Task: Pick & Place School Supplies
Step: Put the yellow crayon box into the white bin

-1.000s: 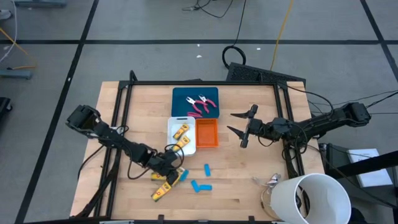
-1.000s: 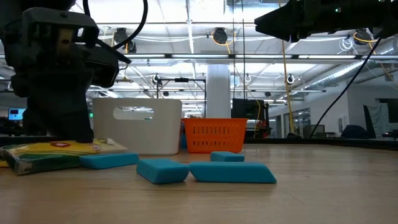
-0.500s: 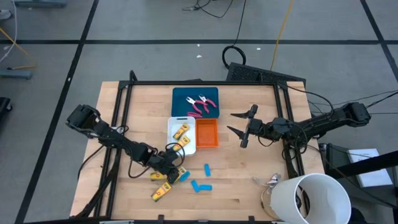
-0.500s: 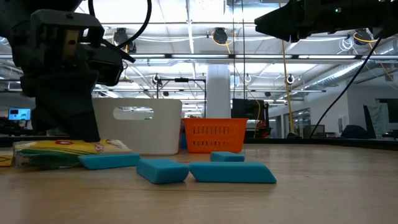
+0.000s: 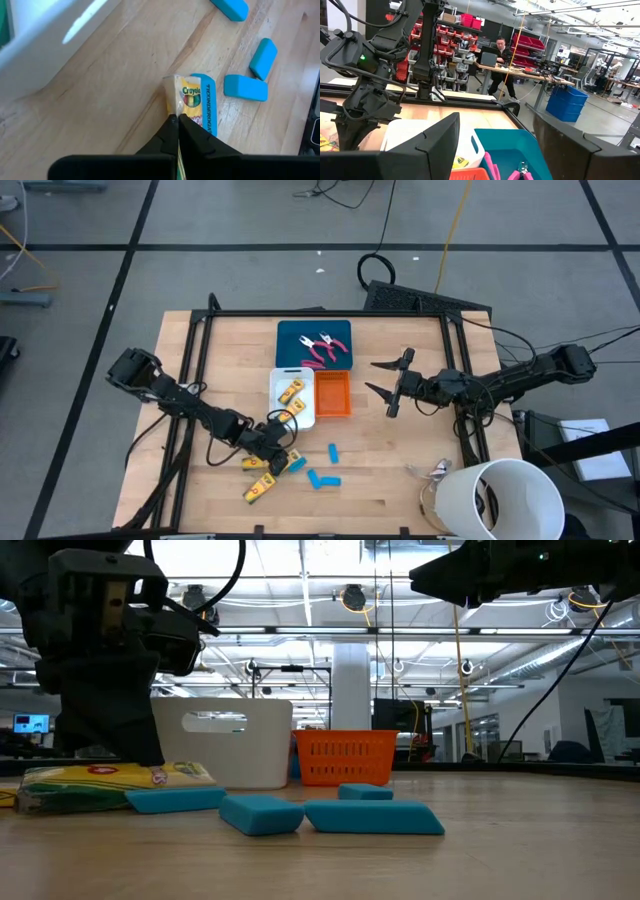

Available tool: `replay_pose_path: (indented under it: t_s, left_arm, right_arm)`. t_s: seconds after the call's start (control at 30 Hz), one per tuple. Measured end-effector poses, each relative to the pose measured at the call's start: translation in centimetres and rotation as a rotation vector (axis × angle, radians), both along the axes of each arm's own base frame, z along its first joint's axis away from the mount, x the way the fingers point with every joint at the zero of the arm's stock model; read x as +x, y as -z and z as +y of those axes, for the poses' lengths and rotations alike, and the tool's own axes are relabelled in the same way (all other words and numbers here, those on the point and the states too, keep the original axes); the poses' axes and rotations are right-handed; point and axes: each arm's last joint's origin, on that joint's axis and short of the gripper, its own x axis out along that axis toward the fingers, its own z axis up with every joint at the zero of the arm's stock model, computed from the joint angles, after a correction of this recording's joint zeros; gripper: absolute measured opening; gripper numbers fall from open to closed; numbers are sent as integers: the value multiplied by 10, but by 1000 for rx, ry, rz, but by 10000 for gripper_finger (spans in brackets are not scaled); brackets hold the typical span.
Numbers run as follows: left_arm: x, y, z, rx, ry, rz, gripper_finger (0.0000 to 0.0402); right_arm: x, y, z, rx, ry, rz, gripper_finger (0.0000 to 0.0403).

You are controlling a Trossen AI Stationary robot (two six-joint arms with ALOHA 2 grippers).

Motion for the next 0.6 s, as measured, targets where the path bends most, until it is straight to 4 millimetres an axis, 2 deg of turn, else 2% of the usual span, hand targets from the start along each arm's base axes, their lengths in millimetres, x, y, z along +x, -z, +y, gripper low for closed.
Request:
replay_pose_path:
  t_s: [0.17, 0.6]
  left_arm:
    - [0, -8, 0, -2, 14, -42, 3]
    - [-9, -52, 6, 48, 52, -226, 2]
  right_arm:
    - [0, 0, 0, 0, 0, 0, 247]
    - [0, 1, 0, -1, 2, 6, 247]
